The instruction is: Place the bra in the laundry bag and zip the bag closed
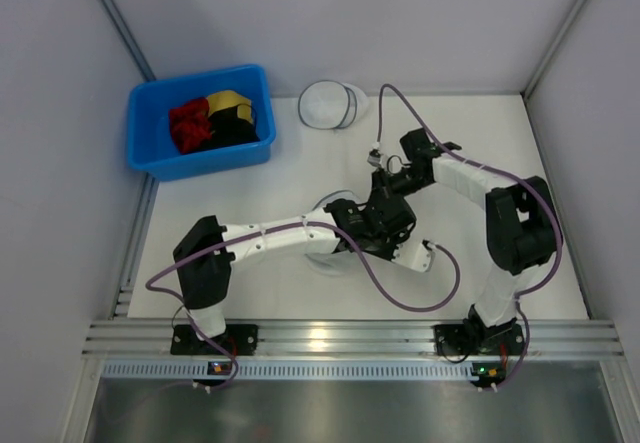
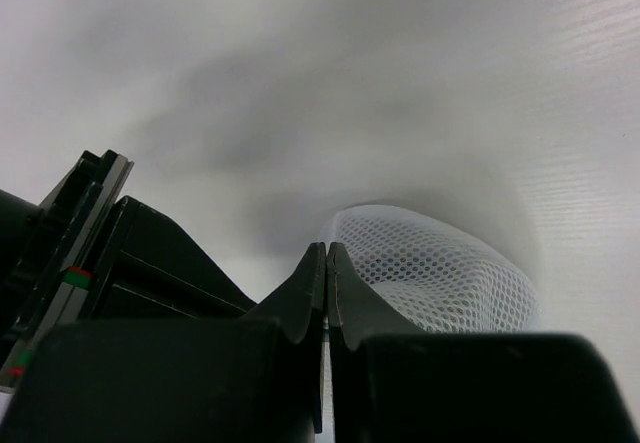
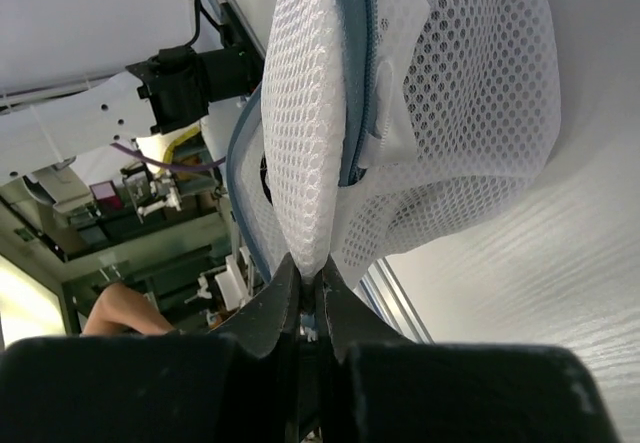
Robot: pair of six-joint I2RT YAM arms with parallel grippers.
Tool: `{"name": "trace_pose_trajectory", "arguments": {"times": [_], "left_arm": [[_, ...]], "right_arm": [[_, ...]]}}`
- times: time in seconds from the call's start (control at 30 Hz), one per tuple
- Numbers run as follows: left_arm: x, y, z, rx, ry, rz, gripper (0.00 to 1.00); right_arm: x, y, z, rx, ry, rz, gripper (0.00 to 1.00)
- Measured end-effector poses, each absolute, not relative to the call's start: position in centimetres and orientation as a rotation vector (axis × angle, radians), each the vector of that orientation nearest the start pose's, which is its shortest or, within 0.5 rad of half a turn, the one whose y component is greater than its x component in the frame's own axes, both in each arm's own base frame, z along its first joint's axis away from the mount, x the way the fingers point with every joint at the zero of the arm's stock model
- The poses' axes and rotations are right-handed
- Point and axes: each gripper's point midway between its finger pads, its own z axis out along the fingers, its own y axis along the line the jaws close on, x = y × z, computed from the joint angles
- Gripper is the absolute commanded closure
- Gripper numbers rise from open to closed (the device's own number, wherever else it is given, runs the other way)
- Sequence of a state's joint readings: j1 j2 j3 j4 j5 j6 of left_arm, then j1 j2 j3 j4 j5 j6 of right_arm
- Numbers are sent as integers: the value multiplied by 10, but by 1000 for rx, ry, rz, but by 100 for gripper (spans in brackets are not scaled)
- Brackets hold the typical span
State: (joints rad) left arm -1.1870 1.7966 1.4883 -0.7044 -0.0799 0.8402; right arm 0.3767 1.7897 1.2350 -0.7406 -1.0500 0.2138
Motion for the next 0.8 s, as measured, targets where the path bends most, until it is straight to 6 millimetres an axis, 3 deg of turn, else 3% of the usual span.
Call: {"name": "trace_pose_trajectory", "arguments": {"times": [0.47, 0.53, 0.57, 0.63, 0.7, 0.8], "left_arm": [[176, -355, 133, 2153, 1340, -77, 100], [176, -354, 133, 2141, 1347, -71, 100], [177, -354, 134, 2133, 1352, -70, 100], [168, -355, 130, 2140, 1380, -113, 100], [157, -359, 125, 2167, 1396, -142, 100], [155, -373, 118, 2173, 1428, -166, 100]], "right_arm": [[289, 267, 148, -421, 2708, 1617, 100], [291, 267, 150, -426, 2712, 1617, 81], [291, 267, 152, -425, 2715, 1618, 58], [299, 266, 155, -454, 2688, 1578, 42], [310, 263, 161, -482, 2649, 1529, 15], [318, 247, 163, -511, 2626, 1420, 10]]}}
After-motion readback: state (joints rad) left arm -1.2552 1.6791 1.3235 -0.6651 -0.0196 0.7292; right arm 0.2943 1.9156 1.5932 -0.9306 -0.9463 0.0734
